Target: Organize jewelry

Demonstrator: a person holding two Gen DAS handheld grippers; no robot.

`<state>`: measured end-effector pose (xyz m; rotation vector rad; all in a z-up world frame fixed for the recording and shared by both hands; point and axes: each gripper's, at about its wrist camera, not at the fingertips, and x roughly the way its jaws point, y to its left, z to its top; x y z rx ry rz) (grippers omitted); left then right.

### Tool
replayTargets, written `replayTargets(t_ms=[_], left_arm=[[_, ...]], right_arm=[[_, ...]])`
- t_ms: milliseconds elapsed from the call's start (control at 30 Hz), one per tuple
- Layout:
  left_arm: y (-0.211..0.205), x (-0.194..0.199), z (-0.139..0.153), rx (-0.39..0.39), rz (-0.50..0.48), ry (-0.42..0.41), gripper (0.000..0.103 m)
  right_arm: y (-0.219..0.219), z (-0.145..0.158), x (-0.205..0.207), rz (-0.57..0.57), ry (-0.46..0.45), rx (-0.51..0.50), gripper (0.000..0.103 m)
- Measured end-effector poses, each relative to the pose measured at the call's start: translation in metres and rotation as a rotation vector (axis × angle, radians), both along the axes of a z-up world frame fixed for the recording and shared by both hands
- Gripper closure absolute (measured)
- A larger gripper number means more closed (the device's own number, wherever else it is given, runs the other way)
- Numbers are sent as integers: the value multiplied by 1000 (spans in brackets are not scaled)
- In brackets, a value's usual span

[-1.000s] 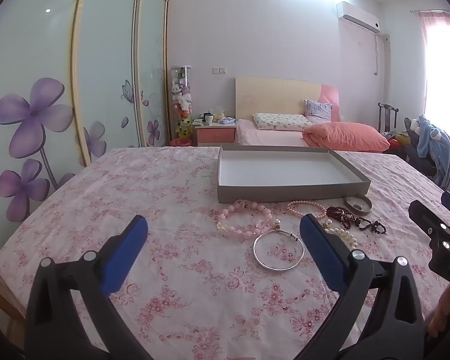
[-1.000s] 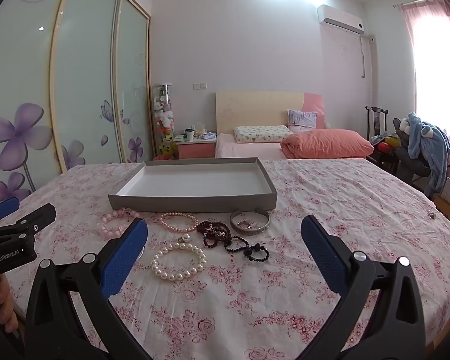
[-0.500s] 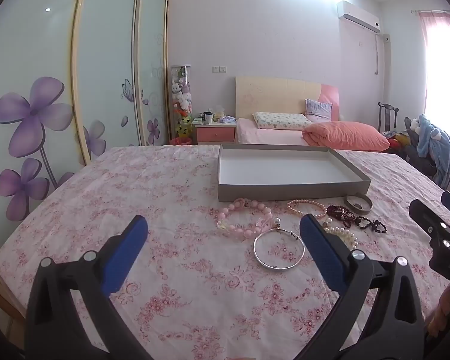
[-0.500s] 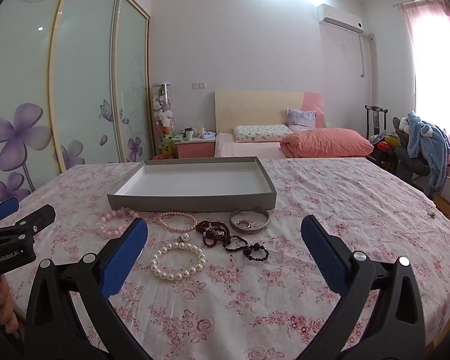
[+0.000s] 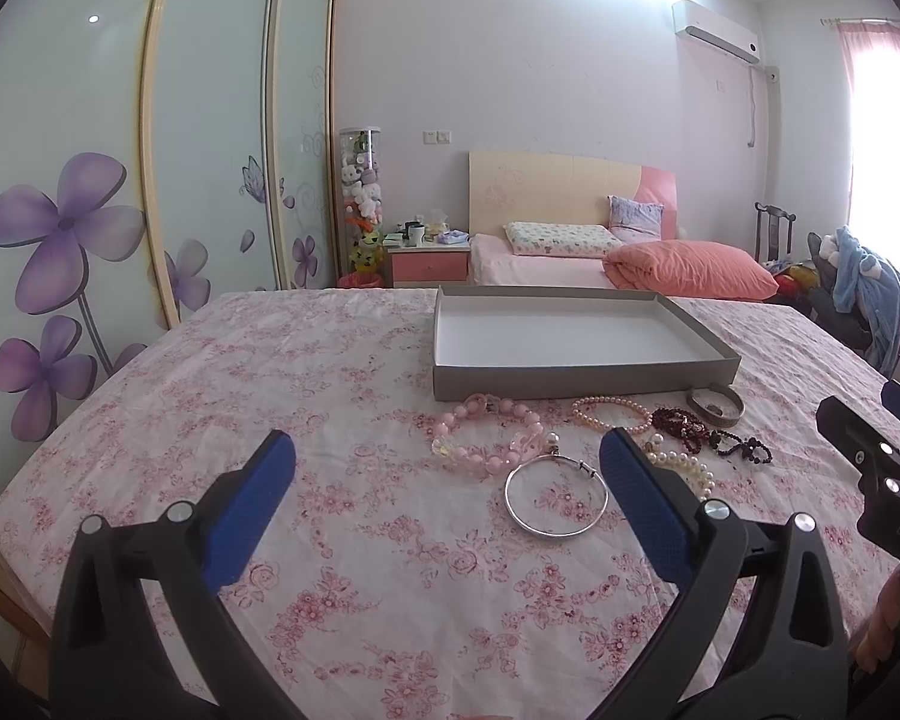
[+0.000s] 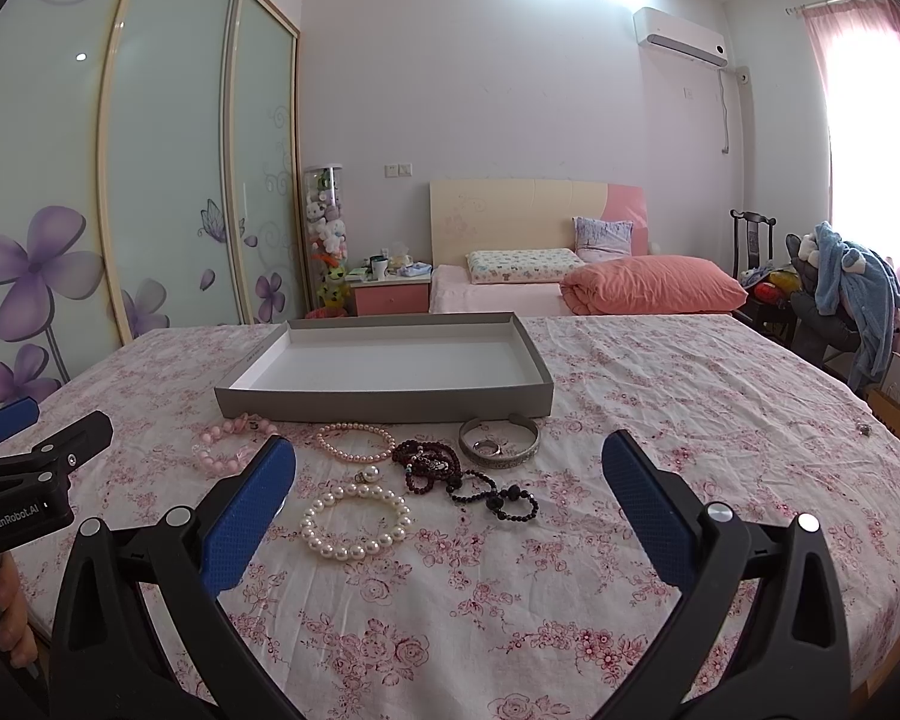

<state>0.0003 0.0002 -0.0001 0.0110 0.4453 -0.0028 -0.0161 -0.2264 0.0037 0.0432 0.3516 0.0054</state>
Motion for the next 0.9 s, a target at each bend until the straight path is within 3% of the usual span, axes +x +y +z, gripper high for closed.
replayTargets(t_ms=[900], left_arm=[[1,-1,-1,-1,0,5,4]], right_arm=[[1,-1,2,-3,6,0,2]])
